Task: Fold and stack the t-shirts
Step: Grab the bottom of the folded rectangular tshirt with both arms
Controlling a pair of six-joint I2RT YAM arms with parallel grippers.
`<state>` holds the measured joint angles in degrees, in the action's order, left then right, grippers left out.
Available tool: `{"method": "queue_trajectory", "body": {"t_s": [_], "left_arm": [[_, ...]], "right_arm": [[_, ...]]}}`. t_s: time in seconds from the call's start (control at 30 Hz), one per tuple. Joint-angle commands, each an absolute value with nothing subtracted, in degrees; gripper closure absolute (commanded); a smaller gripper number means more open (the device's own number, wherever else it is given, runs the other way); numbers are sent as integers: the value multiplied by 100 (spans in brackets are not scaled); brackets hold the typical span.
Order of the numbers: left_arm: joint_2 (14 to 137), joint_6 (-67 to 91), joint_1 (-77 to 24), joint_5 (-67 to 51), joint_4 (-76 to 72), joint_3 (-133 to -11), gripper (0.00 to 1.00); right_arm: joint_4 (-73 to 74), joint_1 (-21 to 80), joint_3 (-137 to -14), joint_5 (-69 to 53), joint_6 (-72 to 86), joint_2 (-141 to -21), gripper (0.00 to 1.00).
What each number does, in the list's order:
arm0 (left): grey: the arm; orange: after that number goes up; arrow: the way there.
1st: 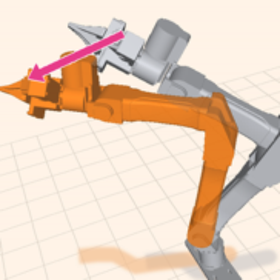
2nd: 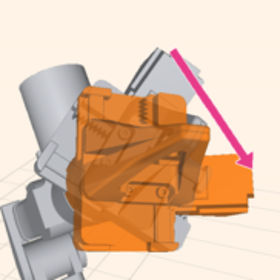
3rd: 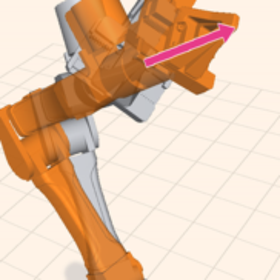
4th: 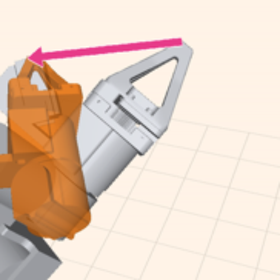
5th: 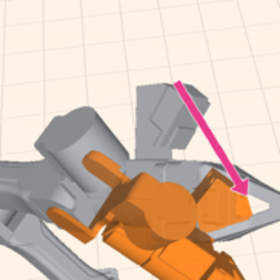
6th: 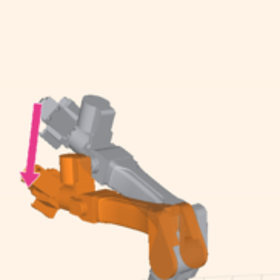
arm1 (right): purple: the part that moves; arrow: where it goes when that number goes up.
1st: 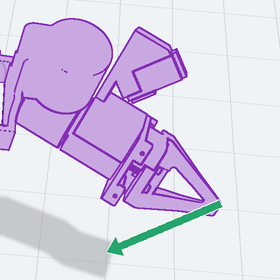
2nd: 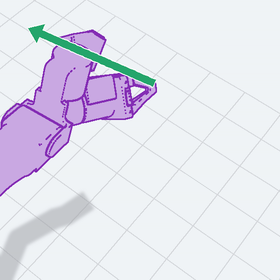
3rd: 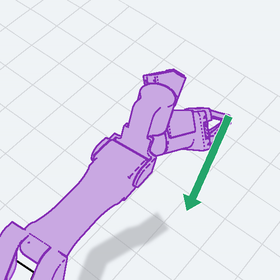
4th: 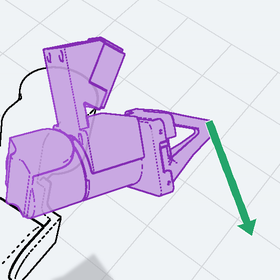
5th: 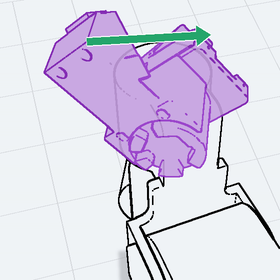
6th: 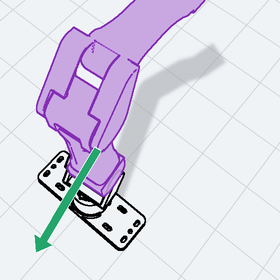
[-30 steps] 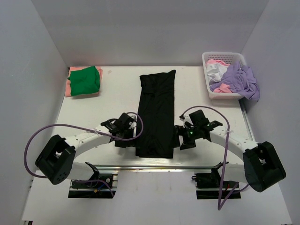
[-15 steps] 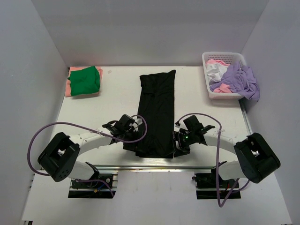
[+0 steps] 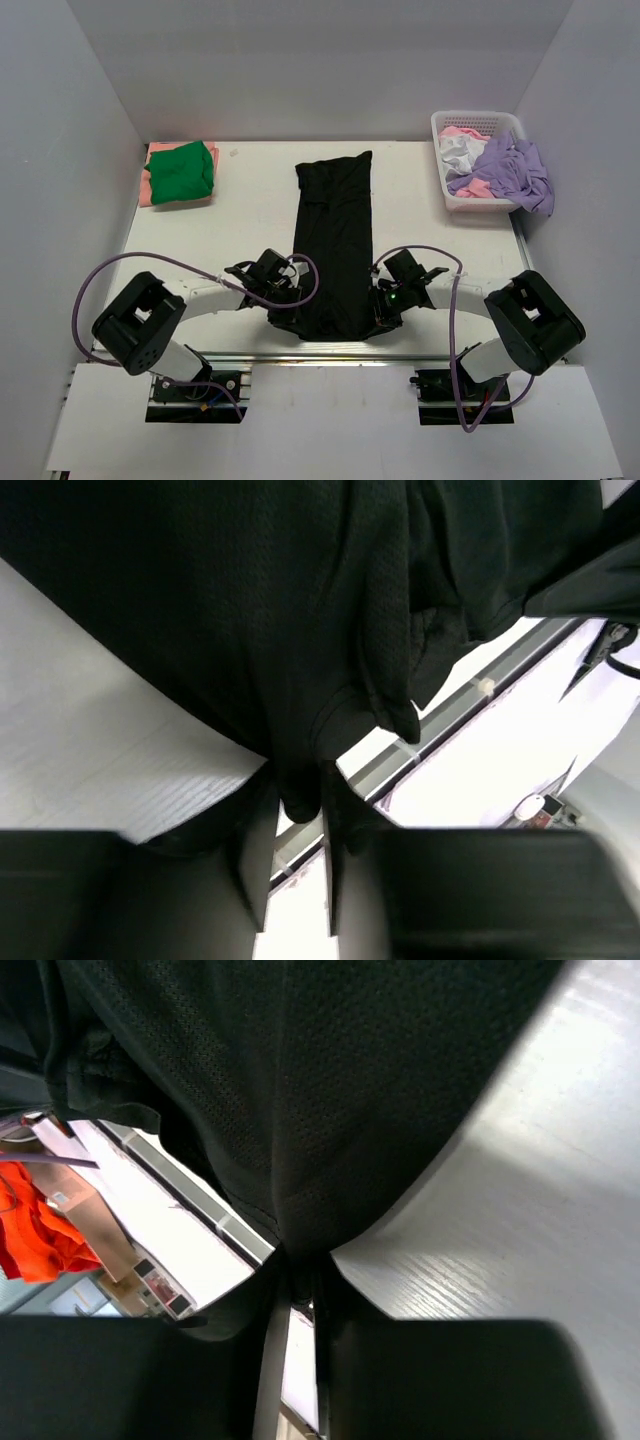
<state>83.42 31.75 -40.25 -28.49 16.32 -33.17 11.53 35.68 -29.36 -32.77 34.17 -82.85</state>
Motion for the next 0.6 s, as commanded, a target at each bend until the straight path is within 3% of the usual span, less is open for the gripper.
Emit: {"method": "queue_trajectory", "body": {"t_s": [0.0,0.07,0.1,0.37,0.57], "left_arm": [[8666,2927,-4052,-2153,2013,-3199,69],[8728,2927,-4052,-2153,2117,-3313,90],[8728,2927,-4052,-2153,2214,-3313,100],[7630,2927,-4052,-2821,3074,-3506,100],[7900,2505,-3981,-2805,3401,-4383,100]], "right_arm": [[1142,3604,-3023,-2918,3358,-8350,90],[1151,3612,-3058,-2935,3296,-8341,100],[1204,3595,-3050,-3005,3270,-8306,100],[1581,3753,-2953,-3375,3146,-7392,100],[1899,3709,-3470,-2997,2918,-7242,100]]}}
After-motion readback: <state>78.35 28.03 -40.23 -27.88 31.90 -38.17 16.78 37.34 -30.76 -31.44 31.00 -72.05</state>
